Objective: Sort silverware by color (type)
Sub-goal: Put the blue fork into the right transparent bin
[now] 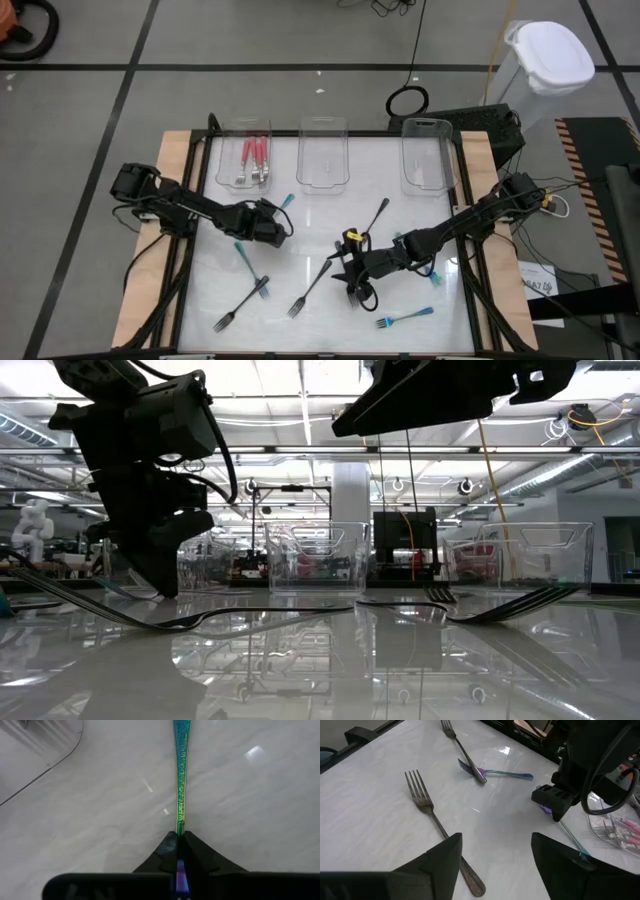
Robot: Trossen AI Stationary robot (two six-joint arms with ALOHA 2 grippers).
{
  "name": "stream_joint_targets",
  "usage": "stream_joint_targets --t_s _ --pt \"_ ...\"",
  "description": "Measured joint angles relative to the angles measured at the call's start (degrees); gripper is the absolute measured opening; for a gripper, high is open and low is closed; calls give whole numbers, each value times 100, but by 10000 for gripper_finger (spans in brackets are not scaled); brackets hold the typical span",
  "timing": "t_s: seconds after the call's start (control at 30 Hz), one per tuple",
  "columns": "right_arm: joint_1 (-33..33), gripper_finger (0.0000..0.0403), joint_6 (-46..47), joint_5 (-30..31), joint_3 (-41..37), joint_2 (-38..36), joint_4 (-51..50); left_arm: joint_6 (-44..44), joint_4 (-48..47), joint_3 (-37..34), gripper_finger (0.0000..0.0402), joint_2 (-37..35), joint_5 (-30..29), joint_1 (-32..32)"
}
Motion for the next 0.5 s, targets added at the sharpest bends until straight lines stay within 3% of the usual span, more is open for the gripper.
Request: stream_joint_targets --t_s 0.27,0.5 --pt "0 235 1 28 0 0 -198 3 -132 119 5 -400 118 -138" --pt "0 235 1 35 0 0 -260 -1 -145 129 4 -757 -138 -377"
